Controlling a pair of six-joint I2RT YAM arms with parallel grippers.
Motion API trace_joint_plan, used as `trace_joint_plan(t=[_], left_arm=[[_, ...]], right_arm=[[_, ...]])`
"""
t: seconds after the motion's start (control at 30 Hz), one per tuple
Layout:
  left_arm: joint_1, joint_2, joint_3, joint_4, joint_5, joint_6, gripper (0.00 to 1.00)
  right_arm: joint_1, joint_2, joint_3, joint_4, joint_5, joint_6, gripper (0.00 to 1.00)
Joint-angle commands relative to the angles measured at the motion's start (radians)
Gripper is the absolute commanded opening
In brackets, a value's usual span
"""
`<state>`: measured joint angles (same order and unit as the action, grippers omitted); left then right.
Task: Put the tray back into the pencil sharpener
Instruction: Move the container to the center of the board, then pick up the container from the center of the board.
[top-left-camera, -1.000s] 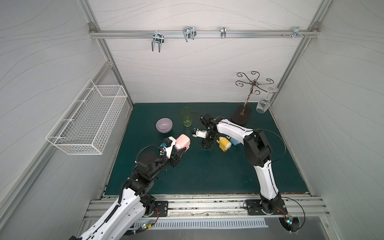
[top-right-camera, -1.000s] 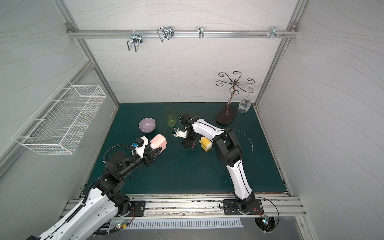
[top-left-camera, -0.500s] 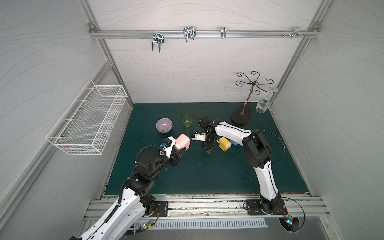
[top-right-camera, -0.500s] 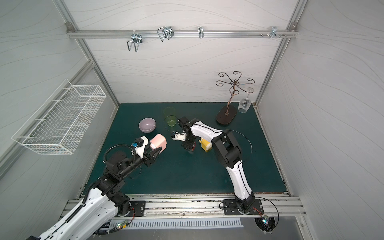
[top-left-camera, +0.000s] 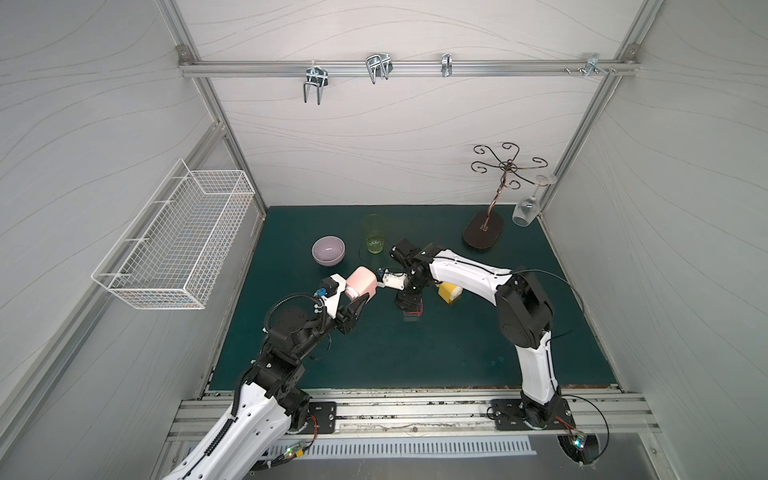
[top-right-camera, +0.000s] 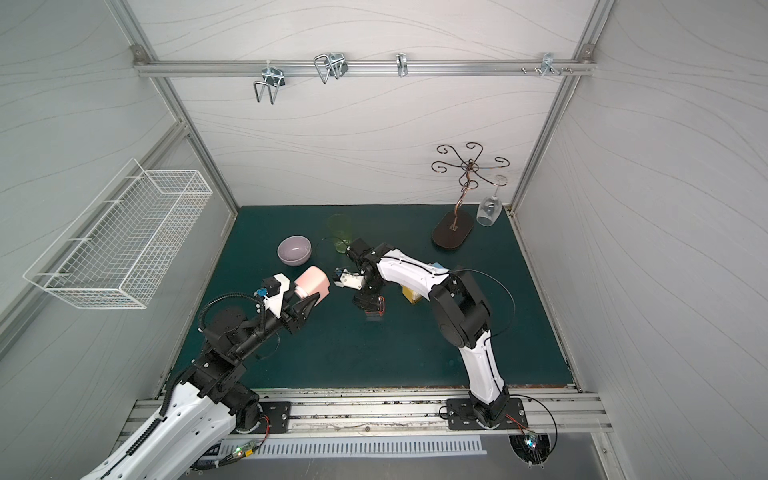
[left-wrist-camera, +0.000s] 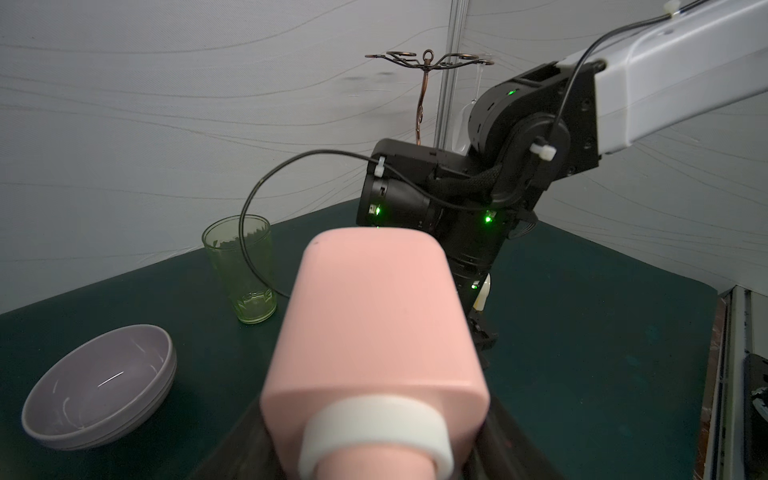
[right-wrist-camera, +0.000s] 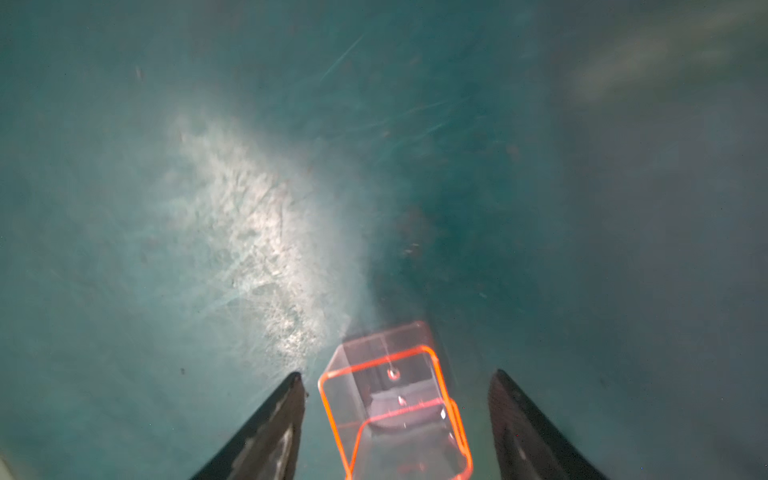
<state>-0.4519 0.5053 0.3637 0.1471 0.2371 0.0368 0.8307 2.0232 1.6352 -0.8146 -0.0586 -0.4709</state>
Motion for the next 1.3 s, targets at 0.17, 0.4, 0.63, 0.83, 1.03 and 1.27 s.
trace_joint_plan(t=[0.17, 0.4, 0.63, 0.83, 1.03, 1.27], left_arm=[[0.007, 0.01, -0.008, 0.106, -0.024, -0.013, 0.0], [0.009, 0.025, -0.015, 0.128, -0.018, -0.032, 0.0], [0.009, 0.016, -0.014, 0.115, -0.013, -0.024, 0.0], [0.009, 0.009, -0.011, 0.106, -0.006, -0.022, 0.0], [0.01, 0.009, -0.011, 0.107, -0.002, -0.025, 0.0], [0.01, 0.025, -0.014, 0.123, 0.005, -0.026, 0.0]], right_arm=[[0.014, -0.246, -0.17, 0.019, 0.188, 0.734, 0.58], [0.019, -0.238, -0.241, -0.027, 0.196, 1.027, 0.58], [-0.005, -0.15, -0.243, 0.026, 0.125, 1.081, 0.5], [-0.026, -0.068, -0.196, 0.037, 0.104, 1.092, 0.39], [-0.041, -0.049, -0.185, 0.031, 0.12, 1.088, 0.32], [-0.051, -0.022, -0.174, 0.04, 0.099, 1.088, 0.21]])
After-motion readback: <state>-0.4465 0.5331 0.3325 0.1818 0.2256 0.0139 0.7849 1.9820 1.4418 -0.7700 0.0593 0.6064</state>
